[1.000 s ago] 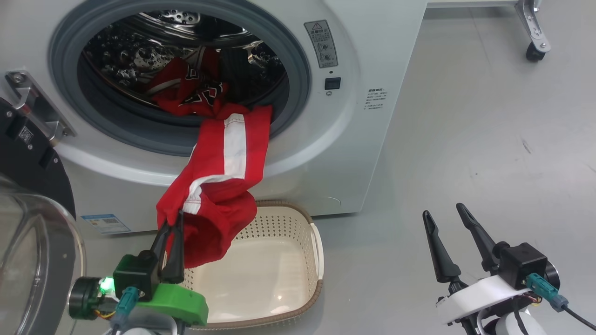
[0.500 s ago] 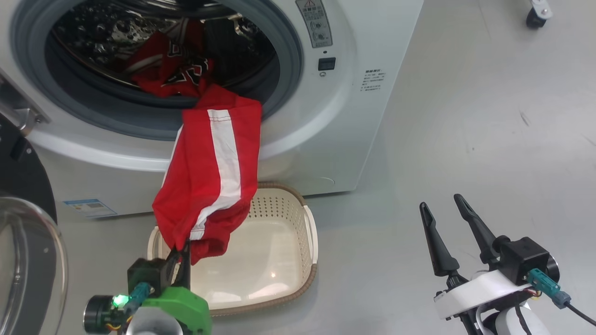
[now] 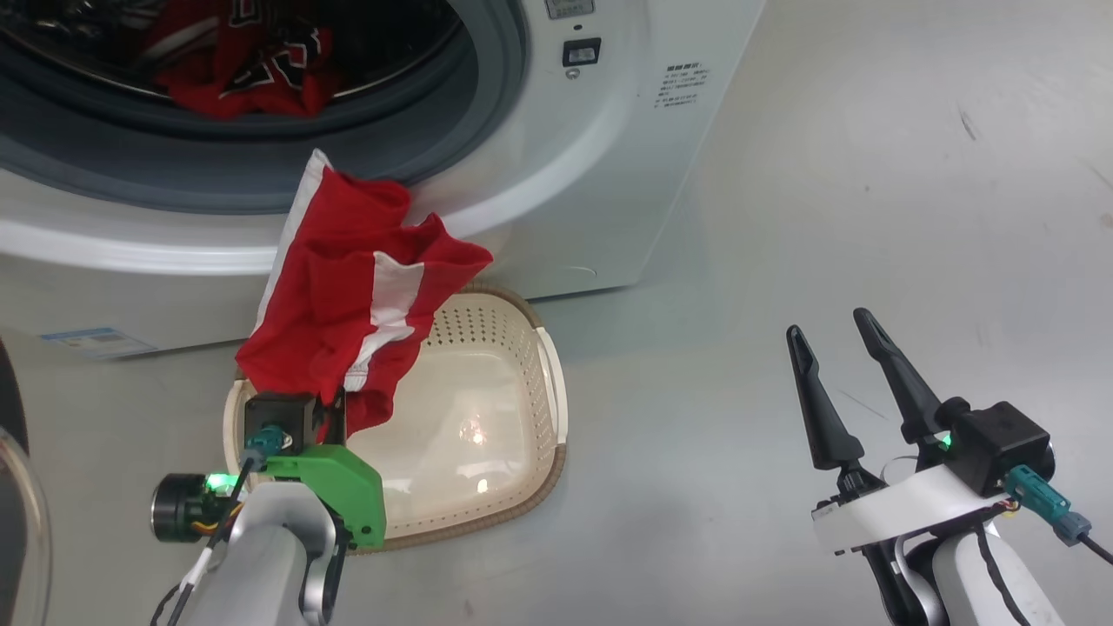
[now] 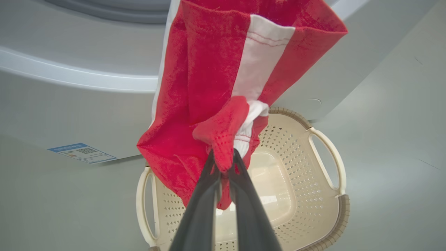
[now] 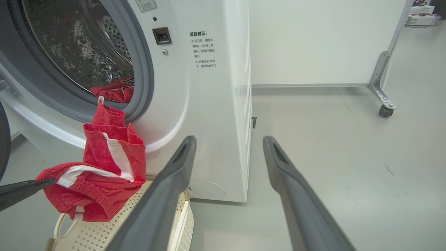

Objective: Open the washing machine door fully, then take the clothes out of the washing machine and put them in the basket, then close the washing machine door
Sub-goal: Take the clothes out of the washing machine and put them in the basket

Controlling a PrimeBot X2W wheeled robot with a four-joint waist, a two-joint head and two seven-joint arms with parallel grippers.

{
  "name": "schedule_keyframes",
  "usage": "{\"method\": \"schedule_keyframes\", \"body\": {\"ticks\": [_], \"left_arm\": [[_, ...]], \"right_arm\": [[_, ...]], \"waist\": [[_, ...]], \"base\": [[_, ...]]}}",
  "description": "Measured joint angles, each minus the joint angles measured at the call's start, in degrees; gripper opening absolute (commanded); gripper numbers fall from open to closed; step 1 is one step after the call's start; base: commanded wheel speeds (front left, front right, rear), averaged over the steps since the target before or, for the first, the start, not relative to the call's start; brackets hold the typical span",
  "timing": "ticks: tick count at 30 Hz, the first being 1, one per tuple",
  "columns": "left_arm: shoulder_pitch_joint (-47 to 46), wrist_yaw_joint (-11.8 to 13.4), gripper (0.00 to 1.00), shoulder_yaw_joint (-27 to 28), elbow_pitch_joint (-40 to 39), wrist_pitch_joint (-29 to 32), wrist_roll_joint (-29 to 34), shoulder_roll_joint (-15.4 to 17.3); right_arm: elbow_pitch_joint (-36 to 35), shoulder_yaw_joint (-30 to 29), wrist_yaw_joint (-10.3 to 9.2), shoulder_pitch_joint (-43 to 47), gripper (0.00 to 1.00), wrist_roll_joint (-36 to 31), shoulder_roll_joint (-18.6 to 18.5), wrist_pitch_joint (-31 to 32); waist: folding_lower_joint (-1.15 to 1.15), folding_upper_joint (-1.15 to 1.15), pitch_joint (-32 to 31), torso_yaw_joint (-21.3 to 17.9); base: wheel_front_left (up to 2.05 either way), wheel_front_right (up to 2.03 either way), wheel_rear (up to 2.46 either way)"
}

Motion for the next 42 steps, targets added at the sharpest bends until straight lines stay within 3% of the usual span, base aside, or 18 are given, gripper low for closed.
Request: {"method": "schedule_keyframes", "body": {"ticks": [15, 16, 17, 18, 19, 28, 42], "left_arm": [[-10.8, -0.7, 0.00, 3.0, 13.4, 2.9, -2.4, -0.3], [-11.0, -0.9, 0.10, 3.1, 14.2, 2.9, -2.6, -0.4], [-11.1, -1.0, 0.33, 3.2, 15.0, 2.9, -2.8, -0.4], [-11.4, -1.0, 0.88, 3.2, 15.8, 3.1, -3.0, -0.4], [-11.6, -0.9, 1.00, 3.3, 16.4, 3.1, -3.1, -0.4], [-13.9, -1.5, 1.00, 2.4, 20.4, 0.5, -3.0, -0.6], [-14.4, -2.3, 1.00, 1.4, 20.6, -10.5, -1.8, -0.7]], "right_arm": [[0.2, 0.5, 0.07, -5.1, 1.00, 1.7, 0.2, -0.5], [0.4, 0.5, 0.07, -5.1, 1.00, 1.7, 0.2, -0.7], [0.6, 0.5, 0.07, -5.1, 1.00, 1.7, 0.2, -0.8], [0.8, 0.5, 0.08, -5.2, 1.00, 1.7, 0.2, -0.8], [1.0, 0.5, 0.08, -5.2, 1.00, 1.7, 0.2, -0.8], [2.7, 0.3, 0.12, -5.8, 1.00, 1.7, 0.0, -1.4], [5.5, 0.2, 0.13, -5.8, 1.00, 1.7, -0.5, -1.9]], "waist": [[0.00, 0.00, 9.2, -4.2], [0.00, 0.00, 9.5, -4.5], [0.00, 0.00, 9.7, -4.7], [0.00, 0.00, 9.9, -4.9], [0.00, 0.00, 10.0, -5.1], [0.00, 0.00, 9.4, -4.9], [0.00, 0.00, 5.4, -1.9]], "base": [[0.00, 0.00, 0.00], [0.00, 0.00, 0.00], [0.00, 0.00, 0.00], [0.00, 0.00, 0.00], [0.00, 0.00, 0.00], [0.00, 0.00, 0.00], [0.00, 0.00, 0.00]]}}
